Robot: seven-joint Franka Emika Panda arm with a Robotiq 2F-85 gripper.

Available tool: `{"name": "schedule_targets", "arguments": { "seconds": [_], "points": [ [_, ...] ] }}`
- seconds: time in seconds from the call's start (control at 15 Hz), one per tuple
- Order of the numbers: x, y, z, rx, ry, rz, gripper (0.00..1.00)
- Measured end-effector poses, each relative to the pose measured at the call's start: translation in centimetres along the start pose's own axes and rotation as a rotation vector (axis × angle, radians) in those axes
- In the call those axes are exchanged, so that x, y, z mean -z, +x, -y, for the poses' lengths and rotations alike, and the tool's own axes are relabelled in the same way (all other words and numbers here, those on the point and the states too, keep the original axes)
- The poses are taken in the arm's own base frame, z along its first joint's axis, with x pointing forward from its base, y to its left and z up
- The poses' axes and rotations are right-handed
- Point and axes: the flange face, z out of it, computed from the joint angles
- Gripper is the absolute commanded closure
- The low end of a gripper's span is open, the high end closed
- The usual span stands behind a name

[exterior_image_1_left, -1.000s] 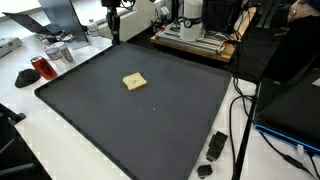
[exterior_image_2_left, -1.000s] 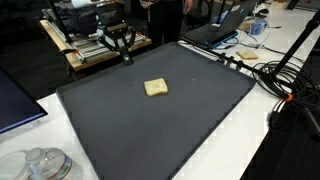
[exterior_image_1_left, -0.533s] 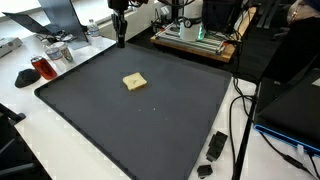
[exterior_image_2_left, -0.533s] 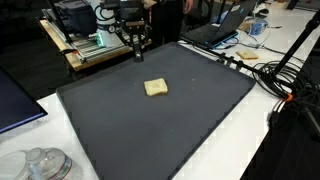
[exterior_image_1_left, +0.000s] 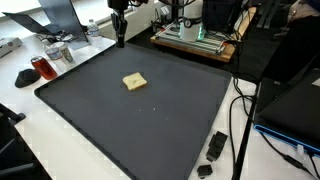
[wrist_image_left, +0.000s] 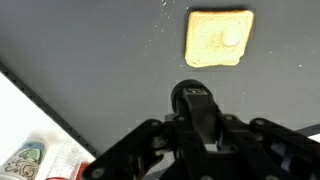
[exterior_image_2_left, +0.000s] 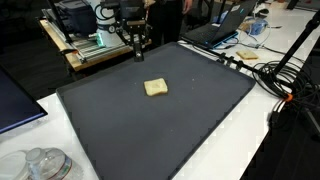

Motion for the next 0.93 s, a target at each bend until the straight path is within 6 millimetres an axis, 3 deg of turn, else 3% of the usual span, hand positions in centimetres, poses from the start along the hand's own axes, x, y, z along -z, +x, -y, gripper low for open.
{"name": "schedule_targets", "arguments": {
  "seconds": [0.4, 0.73, 0.8, 0.93],
  "points": [
    [-0.6, -1.5, 4.5, 0.099, 0.018, 0.018, 0.95],
    [-3.3, -3.1, 7.6, 0.164, 0.017, 0.072, 0.95],
    [-4.1, -3.2, 8.0, 0.172, 0.015, 0.085, 0.78],
    [-5.6, -3.1, 8.7, 0.178, 0.014, 0.104, 0.78]
  ]
}}
